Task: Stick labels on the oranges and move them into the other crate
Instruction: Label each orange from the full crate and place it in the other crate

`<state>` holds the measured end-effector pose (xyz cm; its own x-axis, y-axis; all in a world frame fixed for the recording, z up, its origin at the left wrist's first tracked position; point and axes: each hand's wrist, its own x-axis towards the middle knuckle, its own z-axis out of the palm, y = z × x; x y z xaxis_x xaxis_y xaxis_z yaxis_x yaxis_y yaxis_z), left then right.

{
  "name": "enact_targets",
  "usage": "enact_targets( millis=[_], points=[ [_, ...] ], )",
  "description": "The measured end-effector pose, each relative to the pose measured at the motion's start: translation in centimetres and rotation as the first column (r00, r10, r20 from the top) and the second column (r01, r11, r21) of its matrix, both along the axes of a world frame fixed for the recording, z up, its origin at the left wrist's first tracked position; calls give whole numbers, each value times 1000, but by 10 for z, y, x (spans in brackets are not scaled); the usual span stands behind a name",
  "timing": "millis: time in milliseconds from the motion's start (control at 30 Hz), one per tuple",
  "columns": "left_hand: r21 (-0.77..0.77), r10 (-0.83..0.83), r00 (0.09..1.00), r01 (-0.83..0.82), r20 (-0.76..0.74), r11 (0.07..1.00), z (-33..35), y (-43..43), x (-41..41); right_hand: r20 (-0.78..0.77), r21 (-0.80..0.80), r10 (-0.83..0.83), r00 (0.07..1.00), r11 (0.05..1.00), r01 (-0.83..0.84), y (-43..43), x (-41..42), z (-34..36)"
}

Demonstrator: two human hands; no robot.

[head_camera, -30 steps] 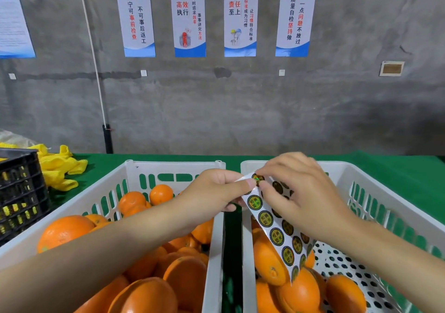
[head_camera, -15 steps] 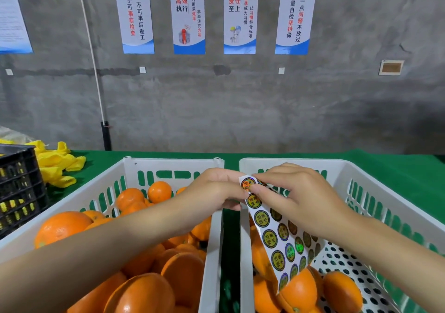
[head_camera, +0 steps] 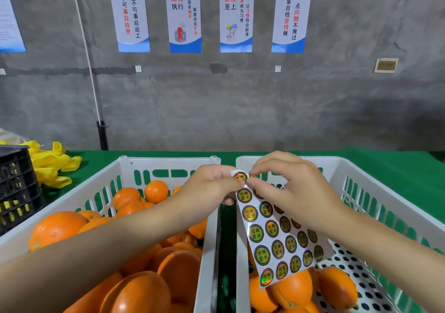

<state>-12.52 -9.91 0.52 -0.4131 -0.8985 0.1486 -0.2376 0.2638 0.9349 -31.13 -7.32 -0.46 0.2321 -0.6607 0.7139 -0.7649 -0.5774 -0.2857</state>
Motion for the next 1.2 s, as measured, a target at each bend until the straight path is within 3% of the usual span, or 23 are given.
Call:
enact_targets(
  millis=[200,467,933,1200],
  points=[
    [-9,1,1000,-1,-15,1000,-1,0,-1,-18,44,4,1000,999,-3,0,0,-2],
    [-56,-35,999,34,-16,998,-3,-3,2,-89,-123,0,996,992,-11,0,-1,-4],
    [-163,-80,995,71,-52,984,-6,-6,5,-78,-41,27,997,999,-30,5,1,1],
    [-201,-115,993,116,17,973,-8,-4,6,-141,-48,31,990,998,-38,7,-1,3]
  ],
)
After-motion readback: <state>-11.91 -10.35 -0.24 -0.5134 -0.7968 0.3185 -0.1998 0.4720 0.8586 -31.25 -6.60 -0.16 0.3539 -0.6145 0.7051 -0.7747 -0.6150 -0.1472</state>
